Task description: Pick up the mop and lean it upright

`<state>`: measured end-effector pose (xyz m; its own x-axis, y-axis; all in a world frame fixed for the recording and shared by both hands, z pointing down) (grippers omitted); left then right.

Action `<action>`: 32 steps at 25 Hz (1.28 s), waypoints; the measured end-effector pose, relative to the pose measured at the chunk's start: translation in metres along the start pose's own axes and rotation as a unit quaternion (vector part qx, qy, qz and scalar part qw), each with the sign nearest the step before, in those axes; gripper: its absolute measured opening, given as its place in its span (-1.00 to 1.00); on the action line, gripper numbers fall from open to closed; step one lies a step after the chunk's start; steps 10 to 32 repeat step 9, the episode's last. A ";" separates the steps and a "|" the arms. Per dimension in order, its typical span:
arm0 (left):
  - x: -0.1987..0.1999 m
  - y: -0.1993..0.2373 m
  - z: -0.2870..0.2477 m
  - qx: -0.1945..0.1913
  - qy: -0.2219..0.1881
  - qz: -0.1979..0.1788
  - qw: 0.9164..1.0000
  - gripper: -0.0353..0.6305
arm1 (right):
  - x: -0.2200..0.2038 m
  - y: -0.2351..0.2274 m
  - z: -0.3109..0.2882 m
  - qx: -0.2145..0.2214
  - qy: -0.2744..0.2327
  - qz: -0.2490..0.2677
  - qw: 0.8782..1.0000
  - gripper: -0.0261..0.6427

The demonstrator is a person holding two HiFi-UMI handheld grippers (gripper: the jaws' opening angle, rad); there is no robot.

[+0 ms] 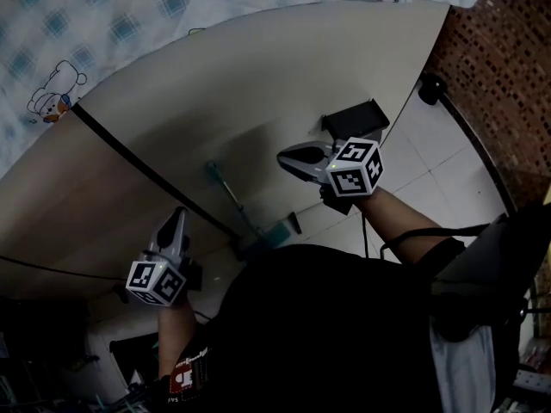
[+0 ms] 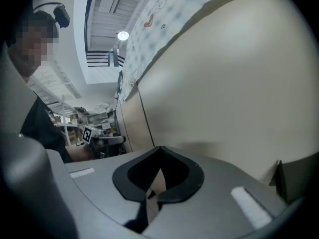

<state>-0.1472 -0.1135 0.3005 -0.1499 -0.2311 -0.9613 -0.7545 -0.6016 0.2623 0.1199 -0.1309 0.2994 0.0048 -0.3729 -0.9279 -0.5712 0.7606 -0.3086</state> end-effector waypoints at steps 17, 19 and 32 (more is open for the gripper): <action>-0.001 -0.002 -0.005 -0.006 0.008 0.005 1.000 -0.85 | 0.001 -0.001 -0.001 0.000 0.003 0.008 1.000 -0.89; -0.001 -0.002 -0.005 -0.006 0.008 0.005 1.000 -0.85 | 0.001 -0.001 -0.001 0.000 0.003 0.008 1.000 -0.89; -0.001 -0.002 -0.005 -0.006 0.008 0.005 1.000 -0.85 | 0.001 -0.001 -0.001 0.000 0.003 0.008 1.000 -0.89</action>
Point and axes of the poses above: the fingertips, and each gripper's own axes: z backward along the fingers, y to its left, x out of its top, the point moved 3 cm from there along z, backward along the fingers, and after that the axes turned 3 degrees about x, right-handed, at the moved point
